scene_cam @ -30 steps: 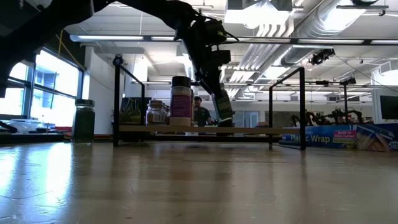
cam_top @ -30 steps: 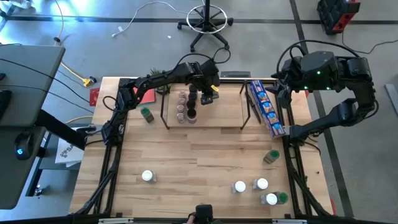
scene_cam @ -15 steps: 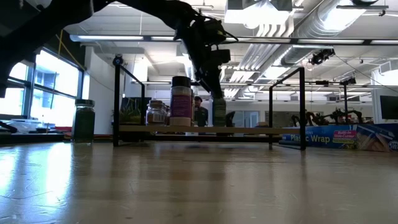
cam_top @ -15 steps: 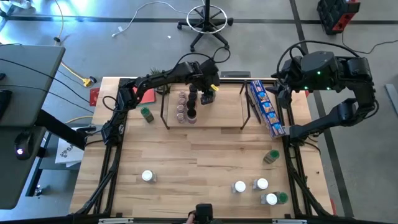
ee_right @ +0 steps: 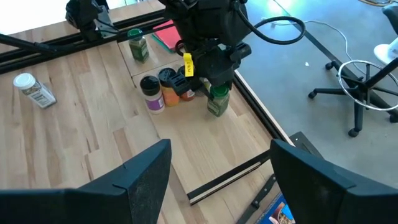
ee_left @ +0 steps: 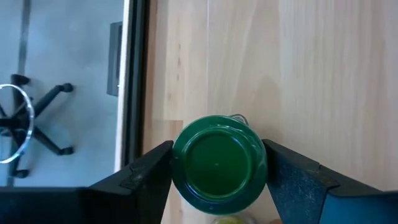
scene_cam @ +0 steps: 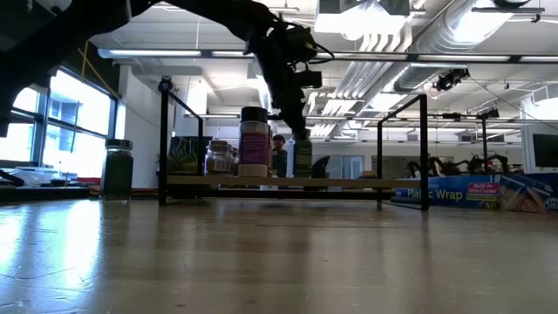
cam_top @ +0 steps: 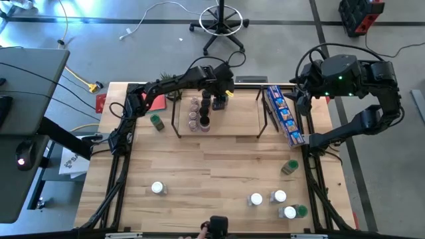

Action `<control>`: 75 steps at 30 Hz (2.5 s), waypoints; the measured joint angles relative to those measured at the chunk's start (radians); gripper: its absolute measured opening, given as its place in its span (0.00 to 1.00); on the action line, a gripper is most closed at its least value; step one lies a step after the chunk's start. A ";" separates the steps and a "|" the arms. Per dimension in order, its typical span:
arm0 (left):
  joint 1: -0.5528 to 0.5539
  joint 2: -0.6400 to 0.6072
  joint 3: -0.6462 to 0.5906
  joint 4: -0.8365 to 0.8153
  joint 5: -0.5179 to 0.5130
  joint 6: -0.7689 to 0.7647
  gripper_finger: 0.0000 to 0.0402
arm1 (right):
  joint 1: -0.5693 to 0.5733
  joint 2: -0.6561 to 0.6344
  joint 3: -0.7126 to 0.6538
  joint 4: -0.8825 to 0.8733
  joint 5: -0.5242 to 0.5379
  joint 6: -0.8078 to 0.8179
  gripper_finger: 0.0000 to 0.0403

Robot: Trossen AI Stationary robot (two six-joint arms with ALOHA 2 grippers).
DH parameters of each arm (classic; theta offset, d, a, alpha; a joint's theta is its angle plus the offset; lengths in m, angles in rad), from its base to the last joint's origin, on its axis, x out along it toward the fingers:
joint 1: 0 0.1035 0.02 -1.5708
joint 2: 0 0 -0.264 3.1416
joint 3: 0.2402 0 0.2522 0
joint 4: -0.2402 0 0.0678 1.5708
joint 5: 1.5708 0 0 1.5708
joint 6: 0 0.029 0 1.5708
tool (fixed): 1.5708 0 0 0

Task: Shelf spices
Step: Put the green seasoning bottle on the shelf, then put the green seasoning bottle aligned with the other green seasoning bottle on the shelf

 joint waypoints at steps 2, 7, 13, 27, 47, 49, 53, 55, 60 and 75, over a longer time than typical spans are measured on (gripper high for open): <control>-0.006 -0.005 0.000 -0.007 -0.016 0.012 0.55 | 0.000 0.000 0.000 0.000 0.000 0.000 0.66; -0.017 -0.011 0.000 -0.009 -0.018 -0.002 0.56 | 0.000 0.000 0.000 0.000 0.000 0.000 0.66; -0.020 -0.011 0.000 -0.015 0.014 -0.082 0.64 | 0.000 0.000 0.000 0.001 0.000 0.002 0.66; -0.022 -0.011 0.000 -0.016 -0.025 -0.136 0.67 | 0.000 0.000 0.000 0.005 0.001 0.002 0.66; -0.047 -0.012 0.000 0.008 -0.070 0.127 0.63 | 0.000 0.000 0.000 0.008 0.042 0.027 0.66; -0.045 -0.012 0.000 0.007 -0.071 0.114 0.67 | 0.000 0.000 0.000 0.008 0.042 0.027 0.66; -0.045 -0.012 0.000 0.006 -0.089 0.125 0.70 | 0.000 0.000 0.000 0.011 0.042 0.028 0.66; -0.048 -0.012 0.000 0.005 -0.125 0.132 0.71 | 0.000 0.000 0.000 0.012 0.042 0.034 0.66; -0.057 -0.012 0.003 0.000 -0.142 0.115 0.71 | 0.000 0.000 0.000 0.013 0.042 0.049 0.66; -0.098 -0.014 0.271 -0.144 -0.151 -0.154 0.71 | 0.000 0.000 0.000 0.012 0.050 0.033 0.66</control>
